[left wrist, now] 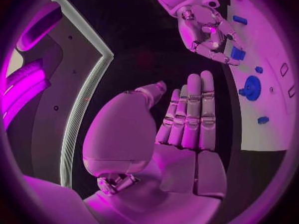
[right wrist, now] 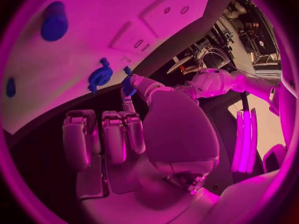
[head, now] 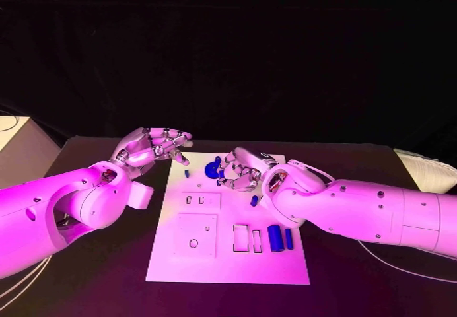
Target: Assemble the parts on the task board
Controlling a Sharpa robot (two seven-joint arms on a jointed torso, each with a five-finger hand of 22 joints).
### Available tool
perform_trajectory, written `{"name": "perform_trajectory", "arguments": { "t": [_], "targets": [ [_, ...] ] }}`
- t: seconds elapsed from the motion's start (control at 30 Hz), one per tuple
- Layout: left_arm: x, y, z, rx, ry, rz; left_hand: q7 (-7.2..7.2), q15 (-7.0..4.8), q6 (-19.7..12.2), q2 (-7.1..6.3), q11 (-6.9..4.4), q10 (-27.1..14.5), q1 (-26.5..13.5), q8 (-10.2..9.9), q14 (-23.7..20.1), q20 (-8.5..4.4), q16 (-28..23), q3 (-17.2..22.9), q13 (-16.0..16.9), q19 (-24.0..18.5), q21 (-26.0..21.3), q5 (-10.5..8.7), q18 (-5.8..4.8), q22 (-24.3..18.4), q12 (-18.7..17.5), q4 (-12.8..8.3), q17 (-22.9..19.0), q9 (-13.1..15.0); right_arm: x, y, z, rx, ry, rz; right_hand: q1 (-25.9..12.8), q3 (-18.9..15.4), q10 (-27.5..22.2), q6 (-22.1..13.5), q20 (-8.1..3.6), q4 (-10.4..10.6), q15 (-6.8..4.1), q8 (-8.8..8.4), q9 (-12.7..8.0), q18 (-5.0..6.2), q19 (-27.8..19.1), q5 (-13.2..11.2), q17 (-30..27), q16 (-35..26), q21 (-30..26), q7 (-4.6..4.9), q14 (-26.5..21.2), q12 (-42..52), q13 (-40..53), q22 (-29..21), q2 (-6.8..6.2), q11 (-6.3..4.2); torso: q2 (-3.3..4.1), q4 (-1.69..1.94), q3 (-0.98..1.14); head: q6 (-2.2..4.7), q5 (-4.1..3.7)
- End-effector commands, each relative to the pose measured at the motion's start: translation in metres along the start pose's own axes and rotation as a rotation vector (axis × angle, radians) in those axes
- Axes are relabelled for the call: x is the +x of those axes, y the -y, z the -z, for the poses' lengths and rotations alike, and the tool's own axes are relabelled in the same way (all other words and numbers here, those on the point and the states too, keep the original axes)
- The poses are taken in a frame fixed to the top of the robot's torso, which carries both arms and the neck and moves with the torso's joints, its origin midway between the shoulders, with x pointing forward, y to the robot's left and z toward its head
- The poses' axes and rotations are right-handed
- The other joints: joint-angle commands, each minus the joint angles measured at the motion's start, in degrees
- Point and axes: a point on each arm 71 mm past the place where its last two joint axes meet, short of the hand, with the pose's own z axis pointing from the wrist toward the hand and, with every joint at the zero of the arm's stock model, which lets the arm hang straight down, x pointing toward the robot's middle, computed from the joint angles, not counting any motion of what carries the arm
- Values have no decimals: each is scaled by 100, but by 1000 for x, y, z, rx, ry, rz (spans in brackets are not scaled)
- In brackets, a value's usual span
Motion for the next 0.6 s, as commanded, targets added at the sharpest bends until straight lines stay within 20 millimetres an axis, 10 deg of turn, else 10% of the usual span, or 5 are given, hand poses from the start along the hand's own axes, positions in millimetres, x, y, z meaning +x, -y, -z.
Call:
{"name": "perform_trajectory", "arguments": {
  "t": [0.03, 0.6],
  "targets": [
    [3, 1, -1, 5, -21, 5, 33, -20, -10, -1, 8, -41, -48, -32, -37, 6, 20, -9, 5, -24, 15, 11, 12, 6, -14, -22, 6, 6, 8, -5, -2, 30, 7, 57, -101, 22, 451, 65, -49, -2, -52, 162, 111, -111, 396, -27, 1490, 30, -4, -43, 603, -32, 1304, 1180, -17, -41, -12, 3, -16, -18, 10],
    [4, 0, -2, 3, -27, 7, 29, -21, -5, 5, 5, -36, -46, -30, -41, 8, 29, -6, 8, -37, 31, 11, 14, 16, -11, -26, 8, 10, 42, -21, -7, 32, -40, 111, -371, -7, 432, 50, -64, 50, -67, 236, 148, -108, 392, -63, 1463, 21, -20, -61, 596, -61, 1272, 1171, -151, -57, 2, 0, -3, -56, 0]
  ]
}}
